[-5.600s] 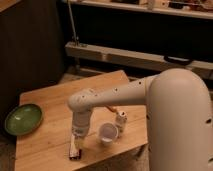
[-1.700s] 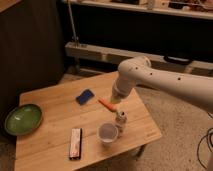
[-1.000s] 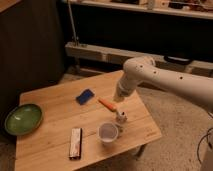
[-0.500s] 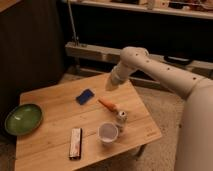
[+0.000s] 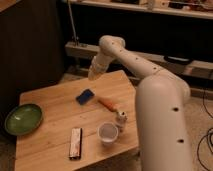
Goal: Place the white sponge in the ceramic bowl
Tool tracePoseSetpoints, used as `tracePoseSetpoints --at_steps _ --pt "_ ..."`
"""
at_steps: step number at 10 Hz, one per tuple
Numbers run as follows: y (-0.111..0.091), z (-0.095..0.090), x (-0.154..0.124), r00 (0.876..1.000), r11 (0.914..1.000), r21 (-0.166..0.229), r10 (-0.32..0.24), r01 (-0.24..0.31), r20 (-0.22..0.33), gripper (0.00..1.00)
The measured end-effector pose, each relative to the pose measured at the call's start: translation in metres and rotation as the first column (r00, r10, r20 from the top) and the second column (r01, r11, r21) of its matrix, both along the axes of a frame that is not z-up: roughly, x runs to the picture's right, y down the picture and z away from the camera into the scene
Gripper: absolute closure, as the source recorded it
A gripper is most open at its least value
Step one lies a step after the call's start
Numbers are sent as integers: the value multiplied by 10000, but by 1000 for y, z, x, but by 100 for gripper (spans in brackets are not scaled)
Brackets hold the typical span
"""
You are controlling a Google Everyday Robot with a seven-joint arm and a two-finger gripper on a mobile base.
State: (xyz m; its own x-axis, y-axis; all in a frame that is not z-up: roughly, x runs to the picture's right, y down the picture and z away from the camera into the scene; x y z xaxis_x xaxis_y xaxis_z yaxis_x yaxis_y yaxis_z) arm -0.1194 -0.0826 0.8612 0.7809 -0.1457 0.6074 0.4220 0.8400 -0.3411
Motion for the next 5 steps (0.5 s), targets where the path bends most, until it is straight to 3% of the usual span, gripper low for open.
tracePoseSetpoints --at_steps 2,5 --pt "1 8 -9 9995 9992 244 -313 315 -80 66" --pt "13 16 11 9966 9949 602 -800 811 -205 36"
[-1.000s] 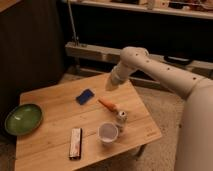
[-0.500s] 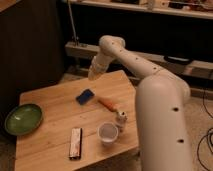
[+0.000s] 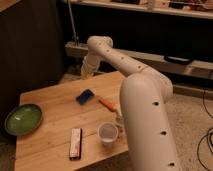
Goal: Place the white sponge in the ceramic bowl
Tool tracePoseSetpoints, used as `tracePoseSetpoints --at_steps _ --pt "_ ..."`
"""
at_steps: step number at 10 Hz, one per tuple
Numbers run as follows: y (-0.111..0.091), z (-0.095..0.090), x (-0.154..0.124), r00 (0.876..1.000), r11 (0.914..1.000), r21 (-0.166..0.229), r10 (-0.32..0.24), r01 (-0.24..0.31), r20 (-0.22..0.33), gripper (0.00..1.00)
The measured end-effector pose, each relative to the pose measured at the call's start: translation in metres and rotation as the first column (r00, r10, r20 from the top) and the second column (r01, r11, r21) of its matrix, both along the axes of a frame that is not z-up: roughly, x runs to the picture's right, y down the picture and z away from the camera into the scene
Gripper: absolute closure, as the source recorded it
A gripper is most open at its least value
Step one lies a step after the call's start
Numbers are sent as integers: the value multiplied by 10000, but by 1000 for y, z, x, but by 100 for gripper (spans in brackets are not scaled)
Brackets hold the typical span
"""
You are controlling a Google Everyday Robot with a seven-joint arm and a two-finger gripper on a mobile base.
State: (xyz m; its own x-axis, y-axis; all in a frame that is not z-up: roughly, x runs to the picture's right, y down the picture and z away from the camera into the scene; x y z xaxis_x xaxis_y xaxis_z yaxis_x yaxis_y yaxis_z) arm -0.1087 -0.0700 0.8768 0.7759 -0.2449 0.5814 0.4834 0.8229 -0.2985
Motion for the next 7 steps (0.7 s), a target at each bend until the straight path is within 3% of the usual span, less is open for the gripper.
tracePoseSetpoints --at_steps 2,3,7 --pt "20 6 31 9992 9991 78 -411 411 19 20" --pt "30 7 33 9973 9974 31 -718 718 175 20" --pt "70 2 -1 9749 9818 -292 -1823 1874 1276 20"
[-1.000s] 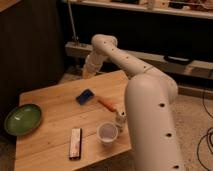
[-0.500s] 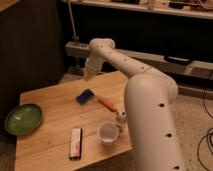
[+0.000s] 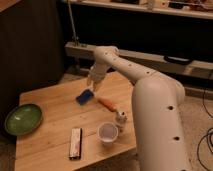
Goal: Place the white sponge in the ceramic bowl
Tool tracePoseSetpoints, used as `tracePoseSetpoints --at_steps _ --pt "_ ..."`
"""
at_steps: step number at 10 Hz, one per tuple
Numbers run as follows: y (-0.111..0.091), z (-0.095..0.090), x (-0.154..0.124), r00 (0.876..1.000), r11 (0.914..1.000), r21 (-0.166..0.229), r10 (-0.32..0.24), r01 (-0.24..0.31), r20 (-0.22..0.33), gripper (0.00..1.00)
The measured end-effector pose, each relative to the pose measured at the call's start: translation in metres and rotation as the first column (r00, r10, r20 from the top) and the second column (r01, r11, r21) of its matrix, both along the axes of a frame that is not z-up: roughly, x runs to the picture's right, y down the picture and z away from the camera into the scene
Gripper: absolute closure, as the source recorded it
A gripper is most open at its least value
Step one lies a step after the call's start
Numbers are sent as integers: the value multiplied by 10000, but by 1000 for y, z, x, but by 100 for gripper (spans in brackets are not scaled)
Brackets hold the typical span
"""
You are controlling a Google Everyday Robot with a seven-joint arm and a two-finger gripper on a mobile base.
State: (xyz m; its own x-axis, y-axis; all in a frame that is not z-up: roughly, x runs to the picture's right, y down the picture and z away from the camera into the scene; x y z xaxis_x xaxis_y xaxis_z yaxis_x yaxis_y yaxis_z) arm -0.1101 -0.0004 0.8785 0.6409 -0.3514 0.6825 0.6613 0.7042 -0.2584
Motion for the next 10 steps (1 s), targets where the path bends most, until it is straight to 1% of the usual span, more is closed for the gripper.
tracePoseSetpoints --at_steps 1,2,3,6,8,10 --pt "3 0 -2 10000 9999 -102 -59 60 63 20" --pt "6 2 -3 10000 9998 -169 -59 60 22 20" --pt "12 6 -6 10000 9996 -276 -67 66 -65 20" --pt "31 32 -12 9989 9994 -353 30 -46 -474 20" --pt "37 44 -25 9979 9994 -333 21 -42 -645 20" --pt "40 54 -30 9966 9993 -361 55 -85 -821 20"
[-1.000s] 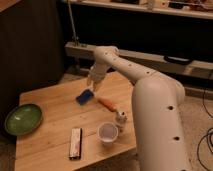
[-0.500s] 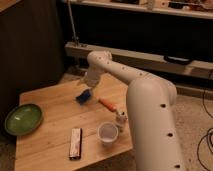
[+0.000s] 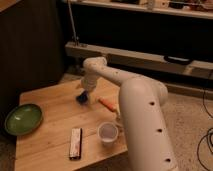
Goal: Place the white sponge in the ceramic bowl
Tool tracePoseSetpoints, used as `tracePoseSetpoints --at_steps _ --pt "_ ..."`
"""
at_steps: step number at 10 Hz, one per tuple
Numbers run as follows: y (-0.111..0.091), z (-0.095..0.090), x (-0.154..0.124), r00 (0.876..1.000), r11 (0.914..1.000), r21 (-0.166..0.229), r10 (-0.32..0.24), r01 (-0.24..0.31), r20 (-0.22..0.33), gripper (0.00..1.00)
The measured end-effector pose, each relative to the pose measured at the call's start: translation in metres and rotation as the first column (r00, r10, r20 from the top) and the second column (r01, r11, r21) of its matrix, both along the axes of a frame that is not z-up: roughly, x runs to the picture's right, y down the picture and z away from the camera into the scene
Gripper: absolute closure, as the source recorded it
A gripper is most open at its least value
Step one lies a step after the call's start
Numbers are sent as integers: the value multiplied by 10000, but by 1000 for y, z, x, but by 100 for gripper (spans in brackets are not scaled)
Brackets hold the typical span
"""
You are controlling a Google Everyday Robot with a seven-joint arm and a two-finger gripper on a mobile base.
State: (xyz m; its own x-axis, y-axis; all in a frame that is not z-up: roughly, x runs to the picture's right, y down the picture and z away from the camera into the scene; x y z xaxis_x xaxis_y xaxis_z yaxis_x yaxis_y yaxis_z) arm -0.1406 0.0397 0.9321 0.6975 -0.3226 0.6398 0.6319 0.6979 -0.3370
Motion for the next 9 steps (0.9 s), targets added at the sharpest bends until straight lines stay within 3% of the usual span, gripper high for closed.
tracePoseSetpoints --at_steps 3,6,8,9 --pt "7 15 -9 9996 10000 -84 -28 26 -299 21" --pt "15 26 -9 9984 9996 -252 -157 143 -549 47" --pt "15 26 -11 9981 9992 -341 -223 203 -580 69" --pt "15 25 -12 9983 9991 -383 -210 190 -542 74"
